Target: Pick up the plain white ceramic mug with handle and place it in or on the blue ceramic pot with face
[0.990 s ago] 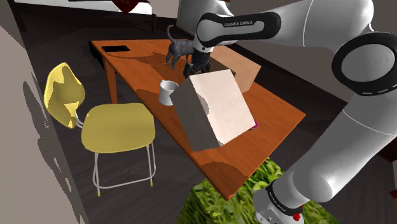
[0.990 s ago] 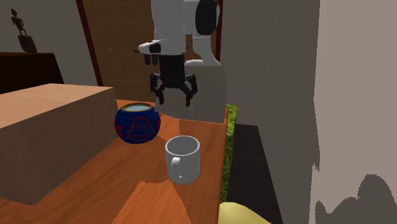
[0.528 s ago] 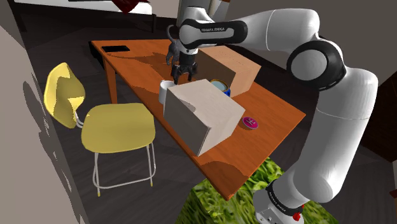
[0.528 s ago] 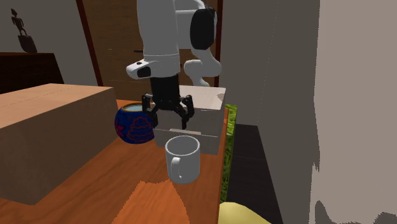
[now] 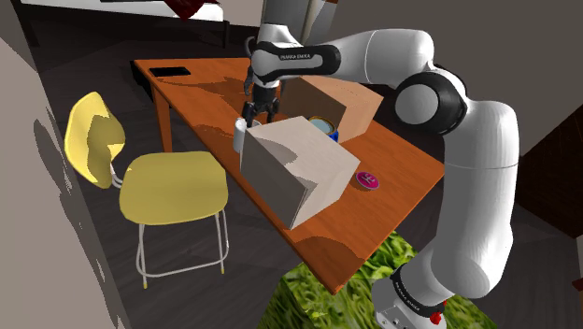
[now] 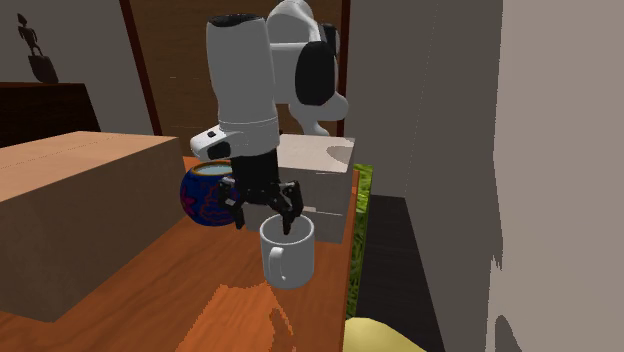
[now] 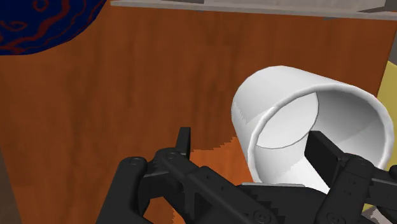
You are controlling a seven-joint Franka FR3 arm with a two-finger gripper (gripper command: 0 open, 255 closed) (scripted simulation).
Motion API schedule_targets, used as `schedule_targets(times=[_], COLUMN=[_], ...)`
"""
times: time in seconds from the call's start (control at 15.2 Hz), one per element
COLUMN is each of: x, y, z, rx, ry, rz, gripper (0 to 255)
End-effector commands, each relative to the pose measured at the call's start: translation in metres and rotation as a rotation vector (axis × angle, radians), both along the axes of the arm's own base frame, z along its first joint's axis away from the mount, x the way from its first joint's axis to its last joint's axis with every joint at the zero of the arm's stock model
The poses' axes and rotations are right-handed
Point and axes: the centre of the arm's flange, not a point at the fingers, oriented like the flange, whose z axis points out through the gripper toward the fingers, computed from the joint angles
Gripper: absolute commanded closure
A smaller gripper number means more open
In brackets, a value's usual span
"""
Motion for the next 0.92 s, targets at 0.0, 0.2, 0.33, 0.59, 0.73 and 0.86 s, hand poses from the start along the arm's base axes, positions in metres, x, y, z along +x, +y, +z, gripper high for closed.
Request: schedule_targets(times=[0.0, 0.2, 0.33, 0.59, 0.73, 0.86], x=[-0.0009, -0.0013, -0.0013, -0.0013, -0.0013, -0.0013], y=[0.0016, 0.0016, 0.0016, 0.0016, 0.0016, 0.0016], z=[-0.0118, -0.0201, -0.0201, -0.0201, -0.0201, -0.0201], rx=[0.0, 0.0, 0.0, 0.0, 0.0, 0.0], ry=[-0.001, -0.001, -0.001, -0.001, -0.001, -0.001], rz=[0.0, 0.0, 0.0, 0.0, 0.0, 0.0], gripper=[0, 0, 0, 0, 255, 255])
